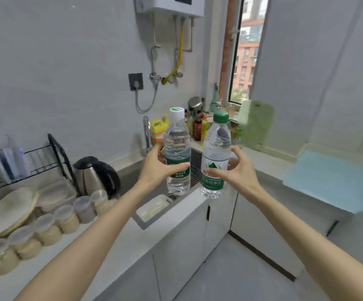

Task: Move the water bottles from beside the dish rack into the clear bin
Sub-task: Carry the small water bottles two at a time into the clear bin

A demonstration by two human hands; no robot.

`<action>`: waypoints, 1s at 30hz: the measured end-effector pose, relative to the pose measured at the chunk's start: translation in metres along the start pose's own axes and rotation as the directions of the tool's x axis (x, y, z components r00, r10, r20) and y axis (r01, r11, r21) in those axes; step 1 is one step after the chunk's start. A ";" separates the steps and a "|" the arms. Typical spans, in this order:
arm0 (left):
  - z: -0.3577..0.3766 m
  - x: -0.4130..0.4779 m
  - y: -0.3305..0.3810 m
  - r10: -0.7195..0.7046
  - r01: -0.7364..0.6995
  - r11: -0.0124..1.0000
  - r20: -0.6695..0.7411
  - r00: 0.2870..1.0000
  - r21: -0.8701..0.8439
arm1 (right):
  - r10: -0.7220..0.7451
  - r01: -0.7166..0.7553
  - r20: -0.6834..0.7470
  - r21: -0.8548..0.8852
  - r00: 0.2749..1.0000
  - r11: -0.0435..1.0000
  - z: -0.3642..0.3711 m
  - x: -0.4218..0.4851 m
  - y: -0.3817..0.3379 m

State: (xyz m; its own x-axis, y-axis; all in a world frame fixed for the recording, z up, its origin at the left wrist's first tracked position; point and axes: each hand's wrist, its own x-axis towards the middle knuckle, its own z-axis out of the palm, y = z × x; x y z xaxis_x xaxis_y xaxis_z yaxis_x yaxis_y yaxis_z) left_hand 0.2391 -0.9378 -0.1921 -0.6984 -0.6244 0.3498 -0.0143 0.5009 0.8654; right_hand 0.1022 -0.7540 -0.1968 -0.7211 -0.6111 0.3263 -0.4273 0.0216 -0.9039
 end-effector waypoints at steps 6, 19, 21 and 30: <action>0.141 0.025 0.065 0.110 -0.101 0.993 0.145 0.983 -0.067 | 0.031 -0.048 -0.189 -0.086 0.981 0.995 -0.153 -0.013 0.024; 0.448 0.037 0.226 0.344 -0.183 0.913 0.448 0.825 -0.365 | 0.012 -0.192 -0.583 -0.248 0.812 0.950 -0.464 -0.082 0.047; 0.489 0.036 0.250 0.391 -0.194 0.893 0.488 0.780 -0.406 | 0.002 -0.221 -0.644 -0.259 0.765 0.940 -0.501 -0.094 0.051; 0.672 0.028 0.347 0.557 -0.200 0.802 0.581 0.594 -0.563 | -0.022 -0.324 -0.845 -0.228 0.534 0.918 -0.654 -0.140 0.068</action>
State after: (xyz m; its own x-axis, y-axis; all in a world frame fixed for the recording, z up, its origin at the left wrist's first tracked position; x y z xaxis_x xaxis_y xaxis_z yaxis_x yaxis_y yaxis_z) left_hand -0.2659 -0.3785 -0.1233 -0.8384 0.2560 0.4812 0.5316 0.1890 0.8256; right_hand -0.1823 -0.1496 -0.1230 -0.8367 0.3421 0.4277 -0.2834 0.3979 -0.8726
